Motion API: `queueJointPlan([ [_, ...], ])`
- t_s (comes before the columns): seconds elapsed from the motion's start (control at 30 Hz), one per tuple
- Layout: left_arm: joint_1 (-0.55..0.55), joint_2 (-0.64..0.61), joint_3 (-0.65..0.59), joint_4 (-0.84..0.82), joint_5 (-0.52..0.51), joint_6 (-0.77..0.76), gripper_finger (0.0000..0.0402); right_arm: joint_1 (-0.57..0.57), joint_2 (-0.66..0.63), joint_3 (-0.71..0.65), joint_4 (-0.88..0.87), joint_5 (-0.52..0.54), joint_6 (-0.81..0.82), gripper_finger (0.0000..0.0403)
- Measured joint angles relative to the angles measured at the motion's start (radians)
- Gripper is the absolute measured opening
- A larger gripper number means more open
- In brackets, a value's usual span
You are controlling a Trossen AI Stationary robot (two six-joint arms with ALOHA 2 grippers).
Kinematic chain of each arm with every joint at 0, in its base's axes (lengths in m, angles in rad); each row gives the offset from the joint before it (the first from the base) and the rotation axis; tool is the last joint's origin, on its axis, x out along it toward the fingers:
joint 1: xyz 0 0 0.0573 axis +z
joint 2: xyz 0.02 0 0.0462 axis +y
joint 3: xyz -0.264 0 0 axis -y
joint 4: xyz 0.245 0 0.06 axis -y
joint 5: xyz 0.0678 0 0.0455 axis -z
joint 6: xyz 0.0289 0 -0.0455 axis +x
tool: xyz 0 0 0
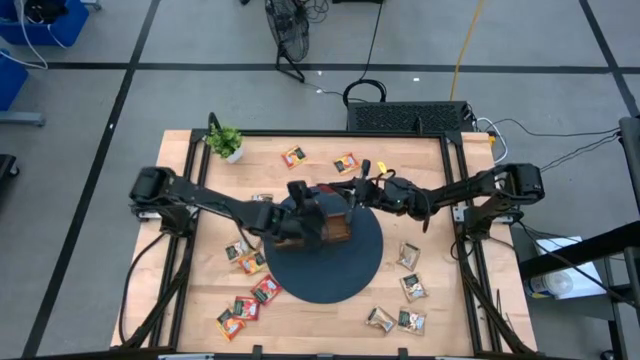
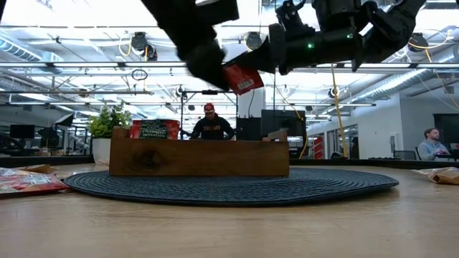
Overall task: Pick & Place Tea
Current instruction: Put the top red tea bag into the left section of the wooden organizer
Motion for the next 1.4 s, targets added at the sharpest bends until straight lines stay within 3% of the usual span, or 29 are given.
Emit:
queueJointPlan([
  [0.1,0.033,-0.094,-0.127,0.16,0.071,0.014,0.0263,0.01,0.0,0.0,-0.009,0.03,-0.018,0.0],
  [0.3,0.089,-0.267,-0.367,0.631,0.313,-0.004,0.0249,0.019,0.0,-0.002,0.011,0.038,-0.017,0.0],
  [0.43,0.124,-0.272,-0.472,0.844,0.394,-0.01,0.0248,0.034,0.0,-0.002,0.039,0.012,-0.002,0.0],
  [0.97,0.131,-0.279,-0.506,0.958,0.373,0.005,0.0248,0.118,0.0,-0.001,0.079,0.011,-0.015,0.0],
  [1.13,0.127,-0.278,-0.506,1.002,0.491,-0.031,0.0248,0.123,0.0,-0.001,0.095,0.01,-0.018,0.0],
  [1.4,0.124,-0.277,-0.506,0.999,0.505,-0.059,0.0245,0.126,0.0,-0.001,0.116,-0.015,-0.018,0.0],
])
